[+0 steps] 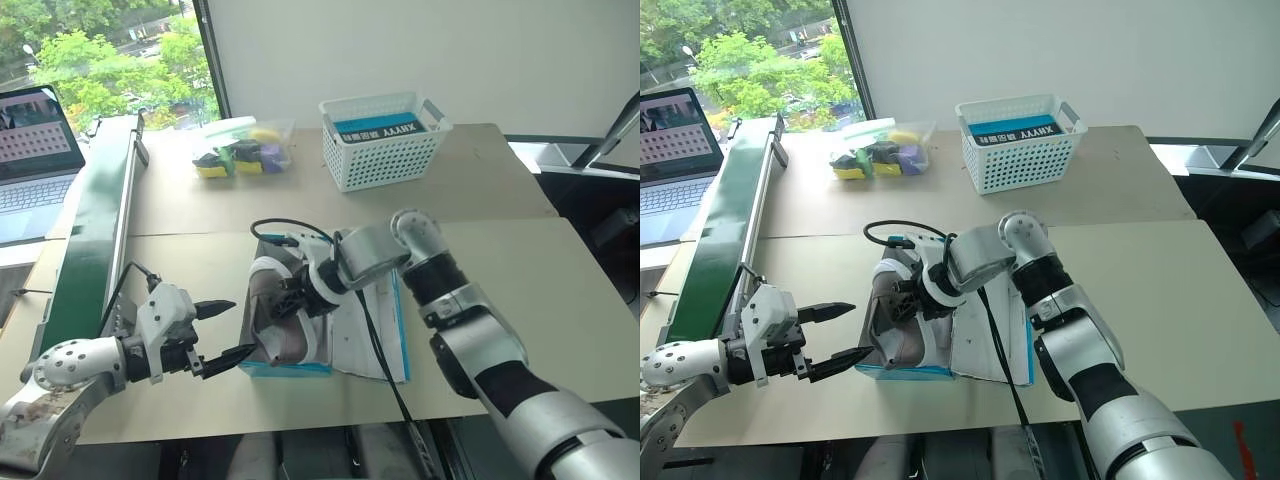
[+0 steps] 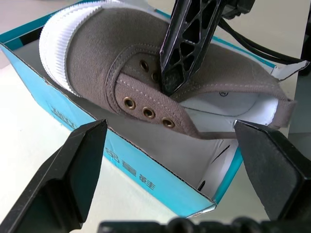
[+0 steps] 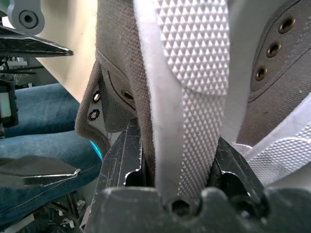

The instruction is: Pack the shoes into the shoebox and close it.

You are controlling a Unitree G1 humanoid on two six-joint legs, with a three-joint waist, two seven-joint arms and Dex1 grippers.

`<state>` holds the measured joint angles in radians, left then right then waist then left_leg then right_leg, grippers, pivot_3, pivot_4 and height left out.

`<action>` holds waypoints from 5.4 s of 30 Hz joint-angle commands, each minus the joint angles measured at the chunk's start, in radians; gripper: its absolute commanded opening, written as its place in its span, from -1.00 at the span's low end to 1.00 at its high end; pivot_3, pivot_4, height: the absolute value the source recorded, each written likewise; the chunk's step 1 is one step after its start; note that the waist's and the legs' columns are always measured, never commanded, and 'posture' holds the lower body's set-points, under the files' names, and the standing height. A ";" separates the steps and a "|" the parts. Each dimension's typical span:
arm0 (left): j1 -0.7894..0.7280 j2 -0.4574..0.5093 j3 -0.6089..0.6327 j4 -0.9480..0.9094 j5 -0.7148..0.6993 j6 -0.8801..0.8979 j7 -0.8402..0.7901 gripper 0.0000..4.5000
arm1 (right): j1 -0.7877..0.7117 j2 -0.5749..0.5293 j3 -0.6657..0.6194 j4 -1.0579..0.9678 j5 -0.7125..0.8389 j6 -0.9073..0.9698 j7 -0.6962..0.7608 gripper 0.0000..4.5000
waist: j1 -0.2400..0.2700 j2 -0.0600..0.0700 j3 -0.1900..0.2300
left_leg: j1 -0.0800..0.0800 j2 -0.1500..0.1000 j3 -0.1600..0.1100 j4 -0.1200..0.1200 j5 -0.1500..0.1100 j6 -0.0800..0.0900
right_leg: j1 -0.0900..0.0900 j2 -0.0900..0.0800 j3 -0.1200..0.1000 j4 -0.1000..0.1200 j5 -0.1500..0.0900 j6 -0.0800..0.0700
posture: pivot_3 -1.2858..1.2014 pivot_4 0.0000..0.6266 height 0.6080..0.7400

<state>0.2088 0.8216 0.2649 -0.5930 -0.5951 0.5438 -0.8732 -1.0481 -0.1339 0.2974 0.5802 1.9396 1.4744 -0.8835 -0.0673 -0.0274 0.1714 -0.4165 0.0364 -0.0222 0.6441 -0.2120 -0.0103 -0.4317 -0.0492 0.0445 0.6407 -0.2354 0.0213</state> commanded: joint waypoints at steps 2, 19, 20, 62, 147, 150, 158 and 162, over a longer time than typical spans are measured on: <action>0.011 -0.004 0.025 -0.039 -0.011 -0.010 0.006 0.97 | 0.029 0.038 -0.020 0.018 -0.104 -0.044 0.013 -0.37 | -0.003 0.000 0.000 | 0.000 0.000 0.000 0.000 0.000 0.000 | -0.001 0.000 0.000 0.000 0.000 0.000 | 0.03 -0.52 0.98; 0.008 -0.002 0.018 -0.036 -0.003 -0.014 0.011 1.00 | -0.008 0.215 -0.188 0.096 -0.715 -0.067 0.306 -0.10 | -0.009 0.000 -0.007 | 0.020 0.014 0.001 -0.001 0.000 0.000 | 0.011 0.015 0.002 0.001 -0.003 -0.004 | 0.03 -0.52 0.98; 0.009 -0.002 0.017 -0.036 -0.002 -0.015 0.011 1.00 | -0.025 0.216 -0.217 0.086 -0.723 -0.063 0.318 0.05 | -0.009 0.000 -0.007 | 0.020 0.014 0.001 -0.001 0.000 0.000 | 0.011 0.016 0.002 0.001 -0.003 -0.005 | 0.03 -0.52 0.98; -0.234 0.039 -0.081 0.151 0.017 -0.005 -0.102 1.00 | 0.708 -0.783 0.048 -1.169 -1.131 -0.290 1.652 -0.99 | 0.026 -0.002 -0.004 | 0.004 0.013 0.005 0.000 -0.001 0.000 | -0.004 0.017 0.006 0.003 -0.004 -0.004 | 0.03 -0.52 0.98; 0.036 -0.061 0.205 -0.159 -0.105 0.164 0.141 1.00 | 0.083 0.111 0.134 0.150 -1.715 -0.928 1.704 -0.99 | -0.006 -0.006 -0.006 | 0.018 0.014 0.019 -0.002 -0.005 -0.006 | 0.000 0.019 0.025 0.008 0.000 -0.008 | 0.03 -0.52 0.98; 0.056 -0.065 0.219 -0.174 -0.112 0.163 0.155 1.00 | 0.073 0.126 0.129 0.200 -1.761 -0.958 1.703 -0.99 | -0.006 -0.006 -0.006 | 0.027 0.015 0.019 -0.003 -0.005 -0.007 | 0.009 0.020 0.025 0.006 -0.001 -0.008 | 0.03 -0.52 0.98; 0.047 -0.164 0.246 -0.182 -0.099 0.142 0.303 1.00 | 0.031 0.079 -0.189 -0.098 -1.540 -0.832 1.686 -0.99 | -0.001 -0.006 -0.005 | 0.027 0.015 0.019 -0.003 -0.005 -0.007 | 0.008 0.021 0.025 0.007 -0.002 -0.007 | 0.03 -0.52 0.98; 0.030 -0.257 0.242 -0.184 -0.060 0.125 0.426 1.00 | 0.035 0.004 -0.458 -0.312 -1.288 -0.607 1.606 -0.99 | 0.023 -0.006 -0.004 | 0.016 0.014 0.018 -0.001 -0.005 -0.007 | 0.001 0.019 0.024 0.006 -0.001 -0.007 | 0.03 -0.52 0.98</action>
<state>0.2479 0.5802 0.4885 -0.7500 -0.6687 0.6957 -0.4975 -1.0053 -0.1172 -0.0640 0.3709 0.5467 0.7923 0.7546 -0.0442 -0.0330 0.1675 -0.4031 0.0506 -0.0045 0.6433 -0.2177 -0.0181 -0.4331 -0.0299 0.0684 0.6470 -0.2362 0.0141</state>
